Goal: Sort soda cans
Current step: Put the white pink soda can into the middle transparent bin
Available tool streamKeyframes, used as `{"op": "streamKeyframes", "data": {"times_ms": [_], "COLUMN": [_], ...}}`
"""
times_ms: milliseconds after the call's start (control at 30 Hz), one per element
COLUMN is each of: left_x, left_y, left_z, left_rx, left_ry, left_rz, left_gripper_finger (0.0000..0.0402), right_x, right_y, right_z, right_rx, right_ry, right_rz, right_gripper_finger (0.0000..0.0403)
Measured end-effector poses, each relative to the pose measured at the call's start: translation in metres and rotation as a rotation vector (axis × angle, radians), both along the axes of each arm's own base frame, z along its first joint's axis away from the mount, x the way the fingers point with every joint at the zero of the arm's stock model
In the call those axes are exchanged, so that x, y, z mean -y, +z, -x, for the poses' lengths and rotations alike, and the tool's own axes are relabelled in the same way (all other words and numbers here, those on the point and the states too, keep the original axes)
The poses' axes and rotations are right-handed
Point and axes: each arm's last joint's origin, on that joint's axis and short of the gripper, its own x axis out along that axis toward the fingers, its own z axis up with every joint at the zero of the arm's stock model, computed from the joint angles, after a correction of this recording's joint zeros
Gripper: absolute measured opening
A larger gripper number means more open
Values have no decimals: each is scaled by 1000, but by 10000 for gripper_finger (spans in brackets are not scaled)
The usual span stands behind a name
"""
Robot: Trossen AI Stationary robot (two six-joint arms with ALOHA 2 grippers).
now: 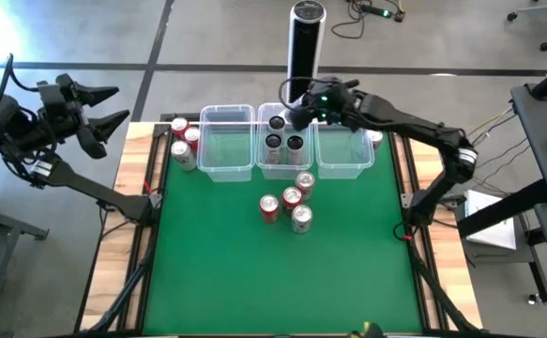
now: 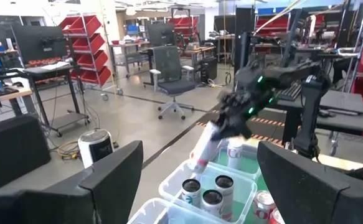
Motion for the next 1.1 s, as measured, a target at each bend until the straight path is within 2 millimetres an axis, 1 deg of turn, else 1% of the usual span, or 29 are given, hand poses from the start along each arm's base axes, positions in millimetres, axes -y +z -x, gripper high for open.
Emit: {"op": "streamKeyframes", "data": {"times_ms": [100, 200, 367, 533, 767, 900, 1100], "left_x": [0, 0, 0, 1, 1, 1, 1], "left_y": [1, 1, 1, 1, 1, 1, 1], "left_z": [0, -1, -2, -2, -2, -3, -3], "left_rx": [9, 10, 9, 26, 35, 32, 30], "left_ry": [0, 0, 0, 1, 2, 1, 2], "left_rz": [4, 4, 6, 33, 49, 47, 44], "left_gripper_finger": [300, 300, 300, 300, 300, 300, 300], "right_x": [8, 18, 41, 61, 84, 92, 96], "right_y": [-8, -7, -13, -26, -58, -77, -86], "right_z": [-11, -19, -30, -37, -47, -50, -54], "right_rx": [-105, -197, -286, -384, -369, -390, -397], "right_ry": [43, 131, 288, 313, 329, 330, 341], "right_rz": [-11, -43, -112, -140, -254, -312, -302], "right_gripper_finger": [249, 249, 249, 249, 249, 249, 249]}}
